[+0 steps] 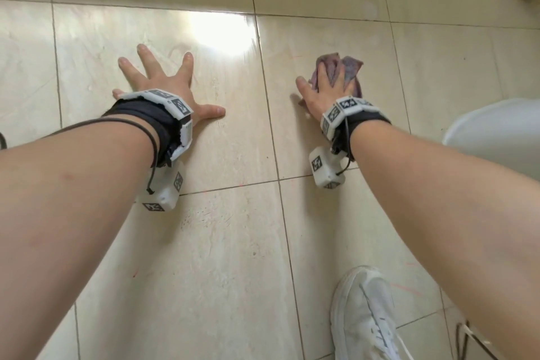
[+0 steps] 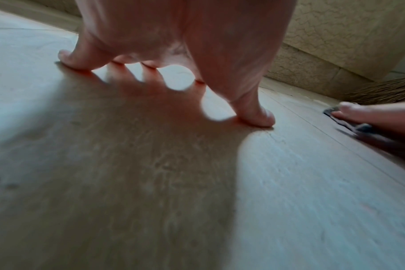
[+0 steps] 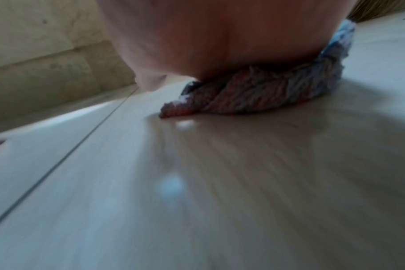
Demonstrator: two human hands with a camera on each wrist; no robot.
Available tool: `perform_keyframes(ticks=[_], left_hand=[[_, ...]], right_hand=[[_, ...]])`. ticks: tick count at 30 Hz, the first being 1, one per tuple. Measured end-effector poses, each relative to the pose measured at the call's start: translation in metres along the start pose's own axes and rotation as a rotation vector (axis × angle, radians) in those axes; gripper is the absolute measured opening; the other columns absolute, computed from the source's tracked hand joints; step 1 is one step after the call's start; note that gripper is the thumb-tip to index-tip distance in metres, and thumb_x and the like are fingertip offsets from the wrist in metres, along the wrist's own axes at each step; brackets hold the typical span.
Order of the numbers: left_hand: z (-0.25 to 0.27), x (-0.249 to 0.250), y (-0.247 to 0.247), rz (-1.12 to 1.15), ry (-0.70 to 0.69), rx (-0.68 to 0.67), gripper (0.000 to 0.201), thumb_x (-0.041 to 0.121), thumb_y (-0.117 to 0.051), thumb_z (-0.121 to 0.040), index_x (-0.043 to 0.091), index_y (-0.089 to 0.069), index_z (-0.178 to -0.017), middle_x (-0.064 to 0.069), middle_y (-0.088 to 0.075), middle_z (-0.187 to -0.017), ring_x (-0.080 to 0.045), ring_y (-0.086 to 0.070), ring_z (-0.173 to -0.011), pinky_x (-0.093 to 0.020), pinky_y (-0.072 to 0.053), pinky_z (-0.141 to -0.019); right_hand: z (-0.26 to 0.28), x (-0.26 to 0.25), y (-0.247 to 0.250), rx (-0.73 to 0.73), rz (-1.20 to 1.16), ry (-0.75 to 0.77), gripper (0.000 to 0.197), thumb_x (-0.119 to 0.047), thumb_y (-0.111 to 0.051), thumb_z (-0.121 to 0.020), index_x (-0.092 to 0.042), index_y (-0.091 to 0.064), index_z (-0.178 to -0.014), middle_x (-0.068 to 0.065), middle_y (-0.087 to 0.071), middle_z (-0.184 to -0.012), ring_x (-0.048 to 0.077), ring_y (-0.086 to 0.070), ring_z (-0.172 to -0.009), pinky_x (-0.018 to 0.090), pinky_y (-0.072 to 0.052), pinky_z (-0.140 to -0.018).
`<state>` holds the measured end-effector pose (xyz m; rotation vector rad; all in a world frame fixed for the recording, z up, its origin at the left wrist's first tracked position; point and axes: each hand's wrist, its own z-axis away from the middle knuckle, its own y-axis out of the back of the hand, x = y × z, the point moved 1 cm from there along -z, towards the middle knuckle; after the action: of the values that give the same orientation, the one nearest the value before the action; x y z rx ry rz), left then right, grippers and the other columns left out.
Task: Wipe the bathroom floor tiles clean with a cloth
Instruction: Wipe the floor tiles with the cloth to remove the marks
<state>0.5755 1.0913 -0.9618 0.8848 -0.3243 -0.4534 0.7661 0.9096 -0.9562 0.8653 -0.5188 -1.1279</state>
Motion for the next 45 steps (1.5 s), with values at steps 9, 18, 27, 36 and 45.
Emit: perform_keyframes(ticks=[9,18,27,36,45], left_hand=[[0.000,0.002,0.003,-0.003,0.019,-0.009,0.120,0.085,-0.063,-0.060,0.049,0.007,-0.151,-0.013,0.029,-0.158,-0.051,0.019,-0.142,-0.074,-0.013,-0.109],[0.007,-0.005,0.007,-0.058,-0.036,-0.038,0.111,0.079,-0.061,-0.071,0.045,0.007,-0.152,-0.013,0.028,-0.158,-0.049,0.018,-0.143,-0.073,-0.013,-0.109],[0.023,-0.044,-0.005,-0.083,-0.134,-0.031,0.100,0.070,-0.063,-0.078,0.042,-0.004,-0.154,-0.008,0.021,-0.162,-0.038,0.014,-0.148,-0.069,-0.017,-0.111],[0.047,-0.099,-0.017,-0.022,-0.112,-0.008,0.094,0.068,-0.062,-0.080,0.046,-0.006,-0.153,-0.002,0.020,-0.162,-0.031,0.014,-0.149,-0.068,-0.014,-0.111],[0.061,-0.129,-0.018,-0.009,-0.086,-0.004,0.078,0.060,-0.052,-0.092,0.045,-0.006,-0.154,-0.002,0.020,-0.162,-0.028,0.014,-0.149,-0.068,-0.012,-0.112]], right_hand=[[0.044,-0.039,-0.041,-0.055,0.110,0.332,0.077,-0.072,-0.031,-0.090,-0.044,0.005,-0.152,-0.006,0.027,-0.159,0.031,0.022,-0.146,0.058,0.009,-0.115],[0.054,-0.008,-0.053,-0.027,0.122,0.289,0.068,-0.066,-0.029,-0.094,-0.046,0.002,-0.152,-0.009,0.023,-0.160,0.027,0.018,-0.148,0.057,0.005,-0.117],[0.073,-0.047,-0.066,-0.020,0.090,0.176,0.073,-0.069,-0.027,-0.093,-0.042,0.005,-0.153,-0.002,0.023,-0.160,0.033,0.018,-0.147,0.056,0.008,-0.116],[0.117,-0.088,-0.099,-0.036,0.131,0.271,0.074,-0.069,-0.030,-0.092,-0.044,0.005,-0.152,-0.003,0.025,-0.160,0.033,0.020,-0.146,0.057,0.008,-0.117],[0.220,-0.104,-0.165,-0.239,0.336,0.658,0.069,-0.069,-0.026,-0.093,-0.048,0.006,-0.150,-0.008,0.034,-0.156,0.026,0.032,-0.142,0.056,0.014,-0.113]])
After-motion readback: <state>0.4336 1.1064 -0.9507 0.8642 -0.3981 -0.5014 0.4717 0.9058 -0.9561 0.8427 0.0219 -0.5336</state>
